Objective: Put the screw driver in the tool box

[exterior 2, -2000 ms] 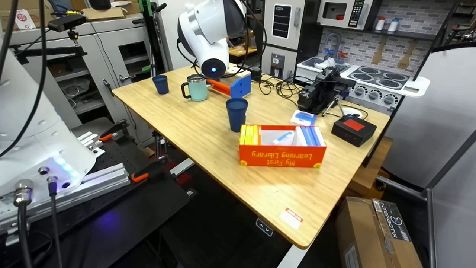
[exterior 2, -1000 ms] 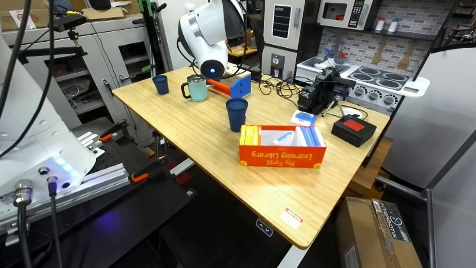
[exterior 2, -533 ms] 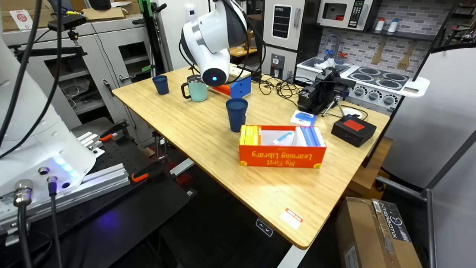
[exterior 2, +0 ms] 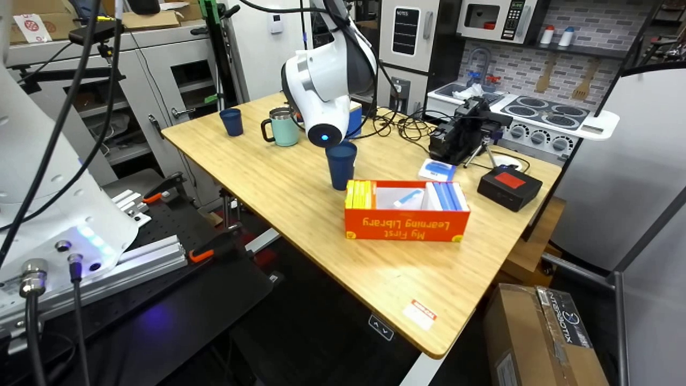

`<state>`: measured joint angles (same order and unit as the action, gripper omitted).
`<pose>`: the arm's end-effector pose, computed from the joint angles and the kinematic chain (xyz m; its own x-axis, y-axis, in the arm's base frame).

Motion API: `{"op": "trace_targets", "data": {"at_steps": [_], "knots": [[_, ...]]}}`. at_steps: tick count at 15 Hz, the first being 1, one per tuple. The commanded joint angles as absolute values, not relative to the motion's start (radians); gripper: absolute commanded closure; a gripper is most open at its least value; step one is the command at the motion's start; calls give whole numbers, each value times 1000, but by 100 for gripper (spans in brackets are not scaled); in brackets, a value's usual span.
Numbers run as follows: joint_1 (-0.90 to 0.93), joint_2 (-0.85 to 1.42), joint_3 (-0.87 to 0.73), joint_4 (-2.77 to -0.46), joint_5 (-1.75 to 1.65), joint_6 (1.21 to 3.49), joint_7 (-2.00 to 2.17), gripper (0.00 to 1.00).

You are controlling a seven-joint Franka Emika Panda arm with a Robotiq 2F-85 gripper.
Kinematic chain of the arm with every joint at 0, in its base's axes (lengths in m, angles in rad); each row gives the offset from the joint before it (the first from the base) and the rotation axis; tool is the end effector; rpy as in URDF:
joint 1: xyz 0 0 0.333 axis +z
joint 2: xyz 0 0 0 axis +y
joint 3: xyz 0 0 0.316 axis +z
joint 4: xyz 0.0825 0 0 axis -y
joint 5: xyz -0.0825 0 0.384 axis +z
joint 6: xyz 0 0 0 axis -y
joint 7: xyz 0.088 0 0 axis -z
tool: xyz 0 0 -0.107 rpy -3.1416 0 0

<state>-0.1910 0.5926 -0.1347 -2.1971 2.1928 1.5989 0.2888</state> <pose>0.5405 -0.0942 0.1490 0.1186 0.0361 -0.9923 -0.6195 0.7837 -0.0455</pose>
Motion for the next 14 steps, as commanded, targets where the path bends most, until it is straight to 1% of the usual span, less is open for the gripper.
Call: {"op": "trace_targets", "data": {"at_steps": [1,7,12,13,14], "knots": [[-189,616,-108,-2150,2244,1660,354,93],[-119,582,-91,-2113,2297,2020,390,93],[-105,534,-73,-2110,2296,2161,419,93],[-119,563,-72,-2100,2272,2110,404,71],[-118,553,-70,-2100,2272,2129,408,71]]}}
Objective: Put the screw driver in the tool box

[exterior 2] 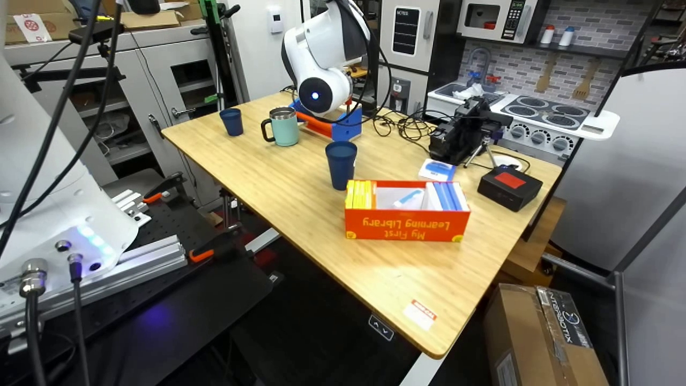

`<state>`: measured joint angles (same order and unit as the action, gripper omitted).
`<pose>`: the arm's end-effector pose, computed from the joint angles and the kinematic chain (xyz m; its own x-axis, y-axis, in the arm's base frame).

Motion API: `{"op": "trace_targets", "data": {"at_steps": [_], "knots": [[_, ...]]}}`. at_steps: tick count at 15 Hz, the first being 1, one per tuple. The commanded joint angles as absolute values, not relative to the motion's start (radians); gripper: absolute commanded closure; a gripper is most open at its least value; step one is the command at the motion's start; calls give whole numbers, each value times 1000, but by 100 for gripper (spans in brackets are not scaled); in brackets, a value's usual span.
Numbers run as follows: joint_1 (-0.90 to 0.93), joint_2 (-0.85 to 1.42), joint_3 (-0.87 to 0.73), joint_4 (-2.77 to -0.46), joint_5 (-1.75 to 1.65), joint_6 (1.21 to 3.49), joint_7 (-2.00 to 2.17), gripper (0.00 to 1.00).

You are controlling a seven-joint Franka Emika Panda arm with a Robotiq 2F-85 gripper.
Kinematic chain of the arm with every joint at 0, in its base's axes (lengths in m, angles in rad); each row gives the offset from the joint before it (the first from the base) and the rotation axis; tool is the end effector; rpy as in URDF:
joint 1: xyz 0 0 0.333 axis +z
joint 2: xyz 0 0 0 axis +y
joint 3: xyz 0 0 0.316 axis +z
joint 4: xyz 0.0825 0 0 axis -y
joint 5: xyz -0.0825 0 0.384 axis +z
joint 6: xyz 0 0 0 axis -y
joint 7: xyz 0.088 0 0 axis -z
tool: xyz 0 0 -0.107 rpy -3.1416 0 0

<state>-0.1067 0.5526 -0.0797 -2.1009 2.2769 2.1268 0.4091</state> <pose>0.5721 -0.0741 0.1554 -0.2016 -0.1179 -0.9724 -0.5135 0.8581 0.0024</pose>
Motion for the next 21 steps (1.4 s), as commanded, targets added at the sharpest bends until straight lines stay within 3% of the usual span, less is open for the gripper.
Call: {"op": "trace_targets", "data": {"at_steps": [1,7,8,21], "knots": [[-117,549,-70,-2100,2272,2135,409,71],[-117,549,-70,-2102,2272,2137,409,71],[-117,549,-70,-2102,2272,2137,409,93],[-85,416,-69,-2122,2211,2167,368,93]]}}
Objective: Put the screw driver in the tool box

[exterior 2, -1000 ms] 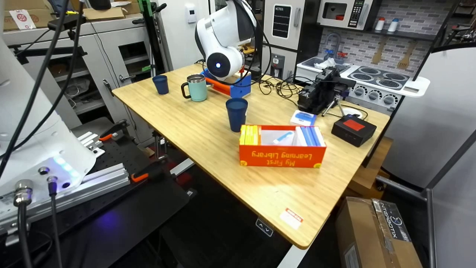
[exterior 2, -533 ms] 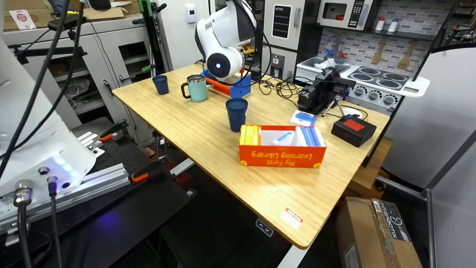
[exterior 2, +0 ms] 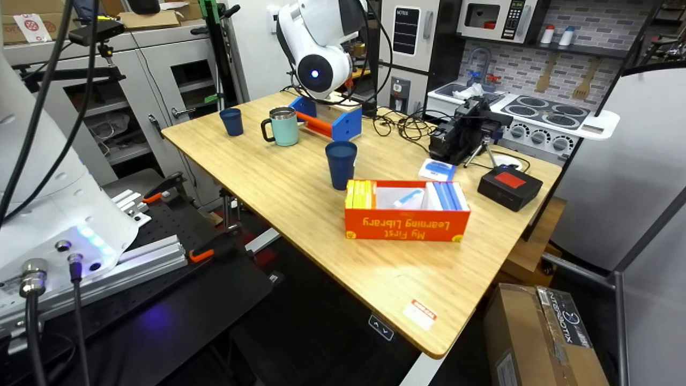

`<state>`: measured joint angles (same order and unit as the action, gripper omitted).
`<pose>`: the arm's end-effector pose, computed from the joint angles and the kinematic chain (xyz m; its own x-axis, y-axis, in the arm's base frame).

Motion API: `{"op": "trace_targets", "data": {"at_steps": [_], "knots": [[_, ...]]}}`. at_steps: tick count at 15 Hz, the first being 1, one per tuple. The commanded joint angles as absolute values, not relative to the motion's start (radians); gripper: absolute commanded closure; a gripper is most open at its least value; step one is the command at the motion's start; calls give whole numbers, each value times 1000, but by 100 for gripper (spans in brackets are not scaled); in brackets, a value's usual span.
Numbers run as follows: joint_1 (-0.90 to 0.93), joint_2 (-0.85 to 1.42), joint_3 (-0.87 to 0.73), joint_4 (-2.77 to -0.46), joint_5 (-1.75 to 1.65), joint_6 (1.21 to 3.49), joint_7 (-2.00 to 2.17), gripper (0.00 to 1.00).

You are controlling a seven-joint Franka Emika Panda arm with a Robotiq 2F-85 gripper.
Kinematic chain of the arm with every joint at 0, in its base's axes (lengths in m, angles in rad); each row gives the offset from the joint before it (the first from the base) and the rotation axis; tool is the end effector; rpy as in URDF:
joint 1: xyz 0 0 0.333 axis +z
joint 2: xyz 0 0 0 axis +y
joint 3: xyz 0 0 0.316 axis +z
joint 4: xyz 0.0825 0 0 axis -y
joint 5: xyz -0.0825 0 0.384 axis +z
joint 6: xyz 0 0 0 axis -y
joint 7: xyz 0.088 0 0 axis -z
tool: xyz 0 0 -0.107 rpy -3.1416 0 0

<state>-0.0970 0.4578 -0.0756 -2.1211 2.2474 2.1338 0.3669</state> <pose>0.5786 -0.0663 0.2021 -0.1094 -0.1811 -0.9774 -0.5468 0.8321 -0.0929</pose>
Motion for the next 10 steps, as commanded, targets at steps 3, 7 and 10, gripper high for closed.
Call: {"op": "trace_targets", "data": {"at_steps": [3,7,10], "knots": [[-68,400,-62,-2099,2174,2173,379,93],[-62,427,-56,-2063,2142,2160,394,93],[-68,459,-55,-2040,2129,2145,412,93]]}}
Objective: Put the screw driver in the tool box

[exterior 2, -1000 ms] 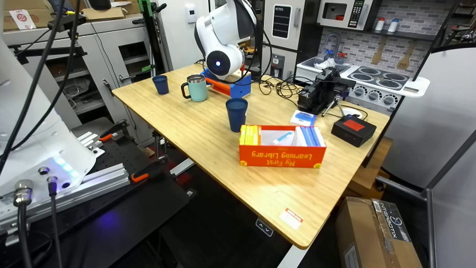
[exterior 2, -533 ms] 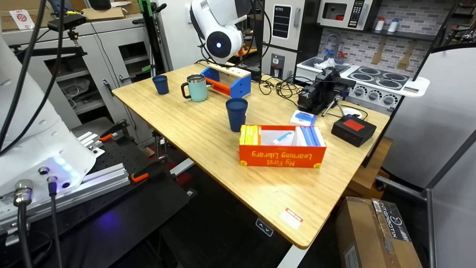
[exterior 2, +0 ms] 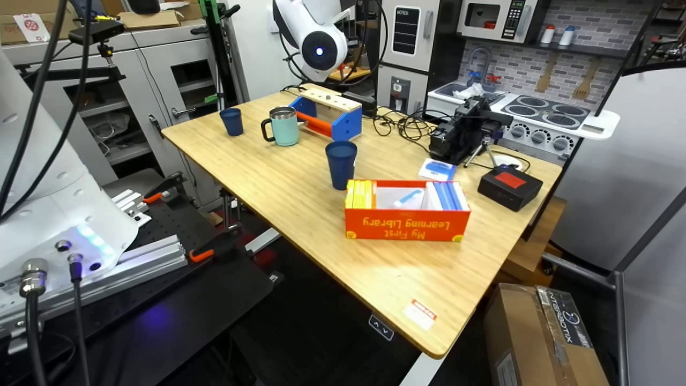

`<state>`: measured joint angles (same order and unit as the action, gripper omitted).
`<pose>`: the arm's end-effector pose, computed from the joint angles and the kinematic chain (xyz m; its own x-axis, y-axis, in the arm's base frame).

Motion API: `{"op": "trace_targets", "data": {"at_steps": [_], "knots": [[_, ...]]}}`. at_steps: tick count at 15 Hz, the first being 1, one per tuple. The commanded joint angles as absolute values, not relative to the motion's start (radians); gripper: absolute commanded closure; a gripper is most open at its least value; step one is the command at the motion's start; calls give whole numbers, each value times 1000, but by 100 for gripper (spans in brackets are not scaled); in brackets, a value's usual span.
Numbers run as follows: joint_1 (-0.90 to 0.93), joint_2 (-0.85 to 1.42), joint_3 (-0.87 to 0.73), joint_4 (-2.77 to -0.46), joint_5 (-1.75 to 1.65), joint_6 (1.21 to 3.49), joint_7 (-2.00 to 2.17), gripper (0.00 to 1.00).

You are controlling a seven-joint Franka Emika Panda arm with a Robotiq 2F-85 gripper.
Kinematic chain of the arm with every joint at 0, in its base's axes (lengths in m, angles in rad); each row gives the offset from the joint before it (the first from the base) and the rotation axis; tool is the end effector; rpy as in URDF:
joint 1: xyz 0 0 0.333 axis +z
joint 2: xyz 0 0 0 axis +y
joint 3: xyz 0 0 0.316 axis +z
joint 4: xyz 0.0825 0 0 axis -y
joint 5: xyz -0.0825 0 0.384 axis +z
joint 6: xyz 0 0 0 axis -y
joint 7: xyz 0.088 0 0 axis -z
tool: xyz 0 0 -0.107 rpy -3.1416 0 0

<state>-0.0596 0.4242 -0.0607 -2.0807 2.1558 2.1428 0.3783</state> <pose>0.5970 -0.0359 0.2347 -0.0332 -0.2375 -0.9708 -0.6365 0.7539 -0.1627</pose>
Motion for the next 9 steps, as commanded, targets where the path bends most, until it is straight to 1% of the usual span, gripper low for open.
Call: {"op": "trace_targets", "data": {"at_steps": [1,9], "knots": [[-70,472,-54,-2032,2127,2142,415,93],[-76,565,-40,-1951,2136,2127,450,93]]}}
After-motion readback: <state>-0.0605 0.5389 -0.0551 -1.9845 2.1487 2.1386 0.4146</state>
